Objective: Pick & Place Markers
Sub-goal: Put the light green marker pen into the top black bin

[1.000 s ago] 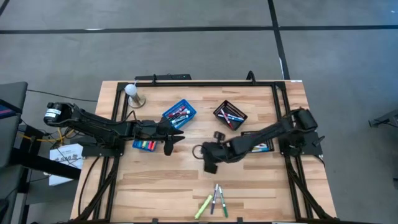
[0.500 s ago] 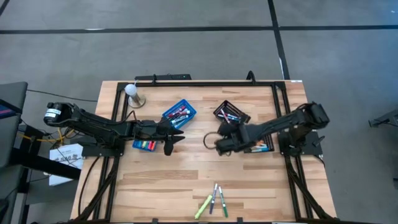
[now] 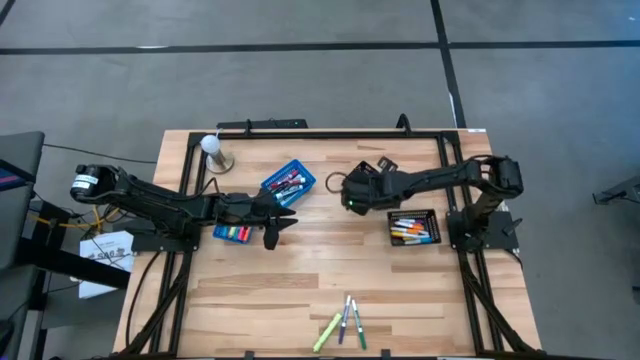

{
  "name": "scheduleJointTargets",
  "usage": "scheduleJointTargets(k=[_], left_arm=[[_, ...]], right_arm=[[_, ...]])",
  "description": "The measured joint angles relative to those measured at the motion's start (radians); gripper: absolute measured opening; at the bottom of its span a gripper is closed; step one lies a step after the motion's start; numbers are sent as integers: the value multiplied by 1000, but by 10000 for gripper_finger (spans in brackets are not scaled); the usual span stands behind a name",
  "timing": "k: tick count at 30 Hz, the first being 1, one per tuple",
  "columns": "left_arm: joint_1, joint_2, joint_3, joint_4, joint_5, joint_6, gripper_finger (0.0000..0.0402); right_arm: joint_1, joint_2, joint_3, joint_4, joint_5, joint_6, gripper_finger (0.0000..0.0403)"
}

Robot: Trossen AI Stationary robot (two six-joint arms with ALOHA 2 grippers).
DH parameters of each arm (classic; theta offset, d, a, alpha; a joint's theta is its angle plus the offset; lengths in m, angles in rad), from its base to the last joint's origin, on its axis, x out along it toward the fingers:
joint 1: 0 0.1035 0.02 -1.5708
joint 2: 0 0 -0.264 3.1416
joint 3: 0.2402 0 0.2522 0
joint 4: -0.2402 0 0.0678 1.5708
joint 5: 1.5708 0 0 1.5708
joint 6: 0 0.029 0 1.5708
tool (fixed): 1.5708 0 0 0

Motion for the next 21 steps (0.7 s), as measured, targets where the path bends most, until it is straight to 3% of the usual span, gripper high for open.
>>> scheduleJointTargets(k=[7, 21], left_arm=[[0, 0, 0, 1, 0, 0, 131], [0, 0, 0, 0, 0, 0, 131]], right_arm=[[-79, 0, 0, 160, -132, -62, 37], [-114, 36, -1, 123, -255, -18, 84]])
